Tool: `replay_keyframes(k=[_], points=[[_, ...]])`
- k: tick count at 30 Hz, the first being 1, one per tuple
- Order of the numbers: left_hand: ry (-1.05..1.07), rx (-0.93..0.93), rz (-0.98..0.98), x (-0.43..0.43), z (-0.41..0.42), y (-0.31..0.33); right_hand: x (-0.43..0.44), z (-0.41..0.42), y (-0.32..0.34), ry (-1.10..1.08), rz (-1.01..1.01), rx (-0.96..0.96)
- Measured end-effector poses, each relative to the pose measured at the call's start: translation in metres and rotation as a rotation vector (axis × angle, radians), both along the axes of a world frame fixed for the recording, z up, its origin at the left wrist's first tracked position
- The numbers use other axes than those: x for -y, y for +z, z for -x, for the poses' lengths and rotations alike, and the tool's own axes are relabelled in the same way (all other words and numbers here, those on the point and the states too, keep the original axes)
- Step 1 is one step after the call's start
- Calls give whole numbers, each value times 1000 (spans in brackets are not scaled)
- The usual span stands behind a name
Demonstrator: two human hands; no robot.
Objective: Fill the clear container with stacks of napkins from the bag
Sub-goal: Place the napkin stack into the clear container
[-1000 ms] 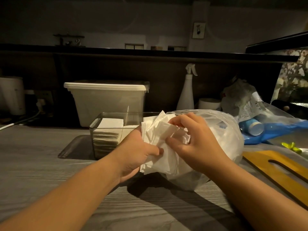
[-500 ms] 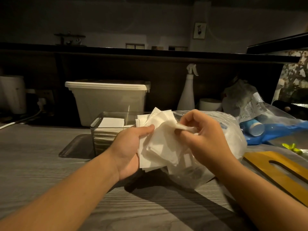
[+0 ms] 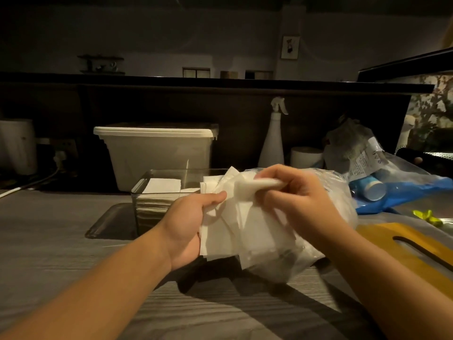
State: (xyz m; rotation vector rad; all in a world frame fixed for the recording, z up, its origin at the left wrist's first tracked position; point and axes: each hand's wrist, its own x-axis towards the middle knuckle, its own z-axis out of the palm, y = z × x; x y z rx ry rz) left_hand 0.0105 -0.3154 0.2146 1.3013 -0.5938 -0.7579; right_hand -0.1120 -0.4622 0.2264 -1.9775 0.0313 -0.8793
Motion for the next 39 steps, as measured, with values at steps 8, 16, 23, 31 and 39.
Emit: replay_keyframes(k=[8, 16, 23, 31, 39], points=[[-156, -43, 30, 2, 1, -7, -11, -4, -10, -269, 504, -71], [-114, 211, -77, 4, -2, -13, -14, -7, -11, -341, 368, -41], [-2, 306, -113, 10, -3, -16, -10, -10, -15, -297, 228, -93], [29, 332, -42, 13, -4, -18, -6, -10, -17, -243, 339, -71], [-1, 188, 14, 11, -3, -15, -6, -7, -18, -265, 335, -53]])
